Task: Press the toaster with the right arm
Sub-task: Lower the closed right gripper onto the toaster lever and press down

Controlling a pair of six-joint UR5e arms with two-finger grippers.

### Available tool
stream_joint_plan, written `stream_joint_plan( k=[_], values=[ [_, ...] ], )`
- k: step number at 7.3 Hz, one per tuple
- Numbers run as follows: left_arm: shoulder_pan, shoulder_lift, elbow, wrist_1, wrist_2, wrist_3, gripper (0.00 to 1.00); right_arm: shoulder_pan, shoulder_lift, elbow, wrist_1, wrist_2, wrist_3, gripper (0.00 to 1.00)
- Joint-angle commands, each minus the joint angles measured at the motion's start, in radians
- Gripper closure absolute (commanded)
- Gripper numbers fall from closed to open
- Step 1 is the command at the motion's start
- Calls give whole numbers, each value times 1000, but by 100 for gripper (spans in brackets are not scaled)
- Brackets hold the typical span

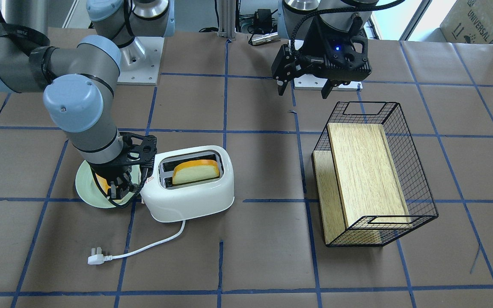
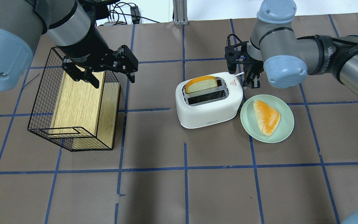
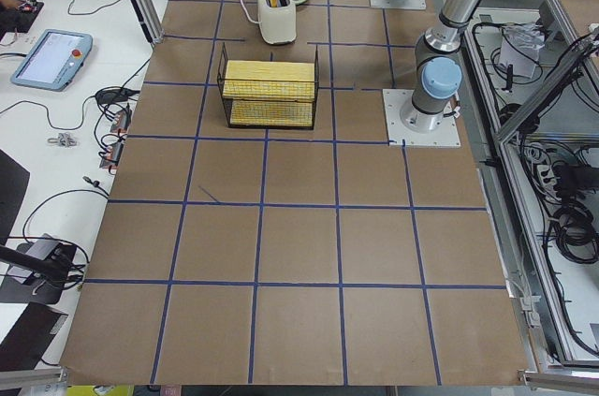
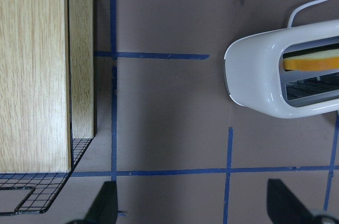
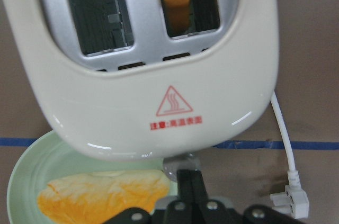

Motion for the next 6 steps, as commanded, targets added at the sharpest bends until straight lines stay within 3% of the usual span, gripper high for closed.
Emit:
stream_joint_plan(
  k=[1,6],
  values=[
    [0,0,0,0,0,0,0,0,18,4,-8,0,-3,95],
    [0,0,0,0,0,0,0,2,52,25,-51,1,-2,95]
  ],
)
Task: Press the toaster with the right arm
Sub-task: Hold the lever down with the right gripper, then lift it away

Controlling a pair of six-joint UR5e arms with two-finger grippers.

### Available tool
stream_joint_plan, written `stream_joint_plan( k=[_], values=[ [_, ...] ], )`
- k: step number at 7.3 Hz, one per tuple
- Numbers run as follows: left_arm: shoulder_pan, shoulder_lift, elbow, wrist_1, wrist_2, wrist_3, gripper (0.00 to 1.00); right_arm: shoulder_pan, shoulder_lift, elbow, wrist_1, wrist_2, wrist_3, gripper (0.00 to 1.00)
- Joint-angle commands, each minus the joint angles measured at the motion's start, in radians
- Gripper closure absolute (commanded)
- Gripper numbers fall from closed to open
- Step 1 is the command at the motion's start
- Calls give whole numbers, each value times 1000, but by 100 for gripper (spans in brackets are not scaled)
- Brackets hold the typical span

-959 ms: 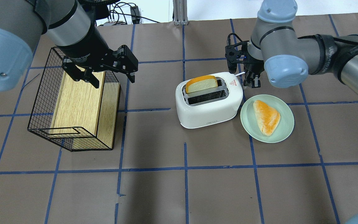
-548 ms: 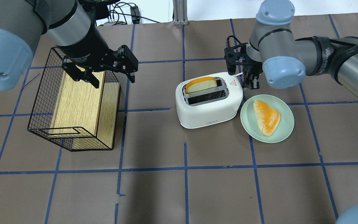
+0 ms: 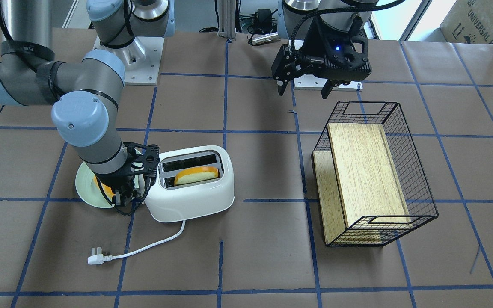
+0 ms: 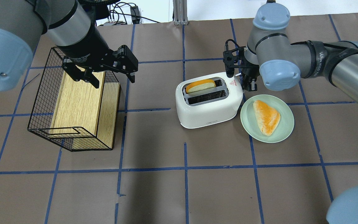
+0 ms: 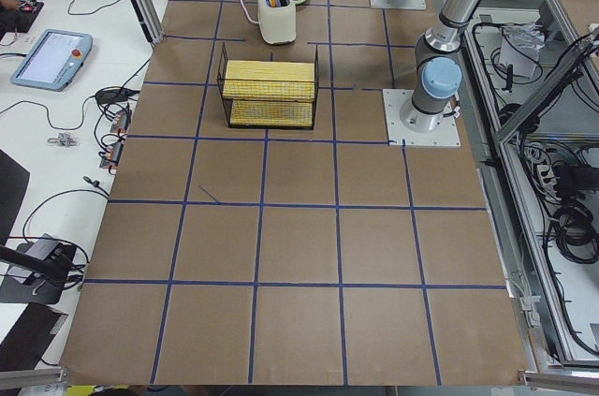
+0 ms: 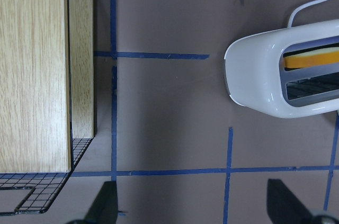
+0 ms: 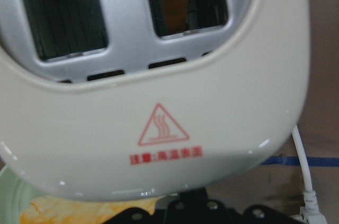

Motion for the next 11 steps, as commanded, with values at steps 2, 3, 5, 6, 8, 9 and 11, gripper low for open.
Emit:
stream_joint_plan(
  k=[2,3,5,6,8,9,11],
  values=[
    [0,0,0,0,0,0,0,1,7,14,-18,1,0,95],
    [0,0,0,0,0,0,0,2,5,14,-20,-1,0,95],
    [0,0,0,0,0,0,0,2,5,15,-20,-1,0,94],
    [0,0,2,0,0,0,0,2,7,19,-21,-1,0,94],
    [0,0,0,0,0,0,0,2,-8,8,-18,-4,8,94],
    [0,0,2,0,0,0,0,2,-34,2,-8,-14,8,94],
    [0,0,0,0,0,0,0,2,-94,-7,11,11,34,95]
  ],
)
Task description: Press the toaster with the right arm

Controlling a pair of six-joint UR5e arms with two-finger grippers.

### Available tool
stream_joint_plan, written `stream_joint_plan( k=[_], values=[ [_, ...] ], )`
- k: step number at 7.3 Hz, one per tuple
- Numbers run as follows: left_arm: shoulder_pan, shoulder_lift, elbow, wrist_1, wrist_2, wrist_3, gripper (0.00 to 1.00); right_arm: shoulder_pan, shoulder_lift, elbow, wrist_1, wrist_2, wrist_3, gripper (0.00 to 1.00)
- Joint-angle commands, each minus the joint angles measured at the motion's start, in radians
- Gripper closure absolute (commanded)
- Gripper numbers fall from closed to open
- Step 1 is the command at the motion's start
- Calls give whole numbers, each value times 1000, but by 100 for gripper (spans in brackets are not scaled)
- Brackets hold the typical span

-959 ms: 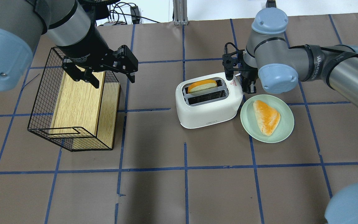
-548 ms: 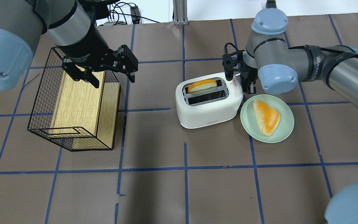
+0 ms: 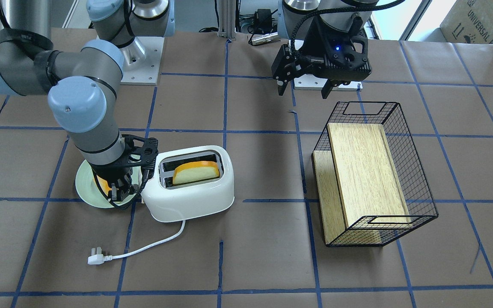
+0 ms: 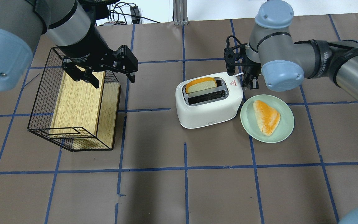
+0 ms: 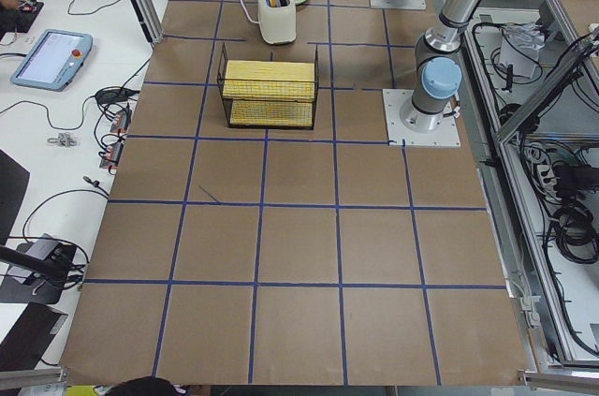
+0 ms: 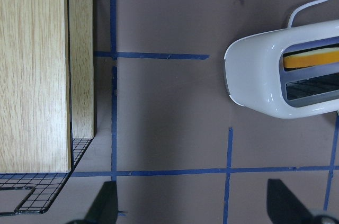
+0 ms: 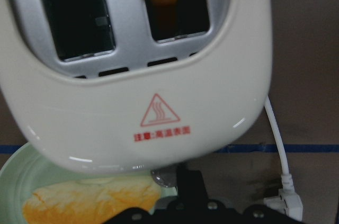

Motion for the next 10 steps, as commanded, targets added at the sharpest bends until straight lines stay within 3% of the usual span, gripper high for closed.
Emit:
stream_joint_plan(
  k=[1,3,4,6,8,10],
  values=[
    [0,0,0,0,0,0,0,0,-60,-30,67,24,105,94],
    [0,0,0,0,0,0,0,0,-137,-111,222,27,240,94],
    [0,0,0,0,0,0,0,0,-155,-177,326,24,399,94],
    [0,0,0,0,0,0,0,3,-145,-359,603,30,653,93],
    [0,0,0,0,0,0,0,2,-148,-429,661,12,991,89],
    [0,0,0,0,0,0,0,2,-145,-411,677,12,1261,69]
  ],
)
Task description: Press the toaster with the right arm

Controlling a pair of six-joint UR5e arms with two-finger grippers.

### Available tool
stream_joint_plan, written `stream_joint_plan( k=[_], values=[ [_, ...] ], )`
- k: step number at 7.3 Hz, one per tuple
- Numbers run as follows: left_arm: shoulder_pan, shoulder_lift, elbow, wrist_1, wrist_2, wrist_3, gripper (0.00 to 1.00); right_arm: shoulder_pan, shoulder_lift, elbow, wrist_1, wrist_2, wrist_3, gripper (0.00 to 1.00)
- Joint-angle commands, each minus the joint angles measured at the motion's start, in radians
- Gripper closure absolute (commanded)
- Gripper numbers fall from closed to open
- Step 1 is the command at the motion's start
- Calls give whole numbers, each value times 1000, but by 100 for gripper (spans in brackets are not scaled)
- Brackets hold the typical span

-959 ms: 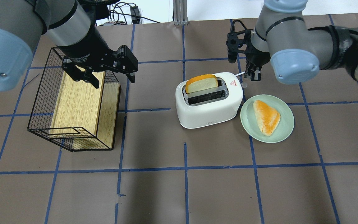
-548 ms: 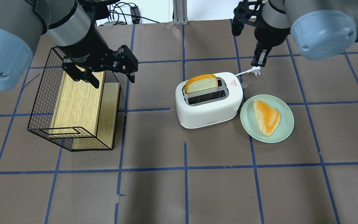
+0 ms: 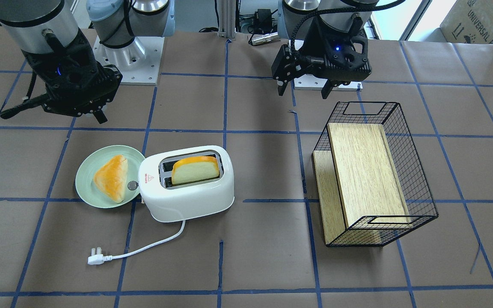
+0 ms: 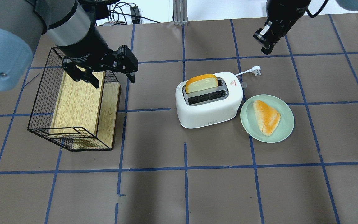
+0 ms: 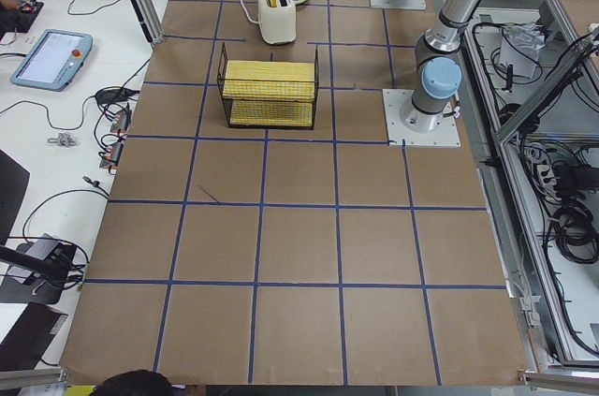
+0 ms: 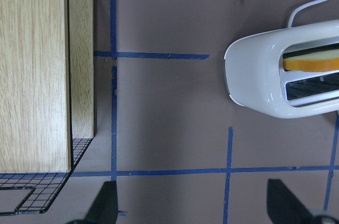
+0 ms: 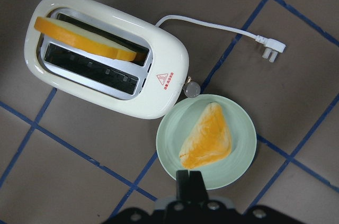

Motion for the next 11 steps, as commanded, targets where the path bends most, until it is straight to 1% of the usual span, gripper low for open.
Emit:
stream_joint_plan(
  k=[1,2,3,6,11],
  values=[
    [0,0,0,0,0,0,0,-5,11,24,5,-1,238,51],
    [0,0,0,0,0,0,0,-5,3,52,-18,10,355,10],
    [0,0,0,0,0,0,0,-5,3,69,-85,8,498,0],
    [0,0,0,0,0,0,0,-9,3,78,-80,-10,519,0],
    [0,0,1,0,0,0,0,-12,1,76,-82,-1,519,0]
  ],
)
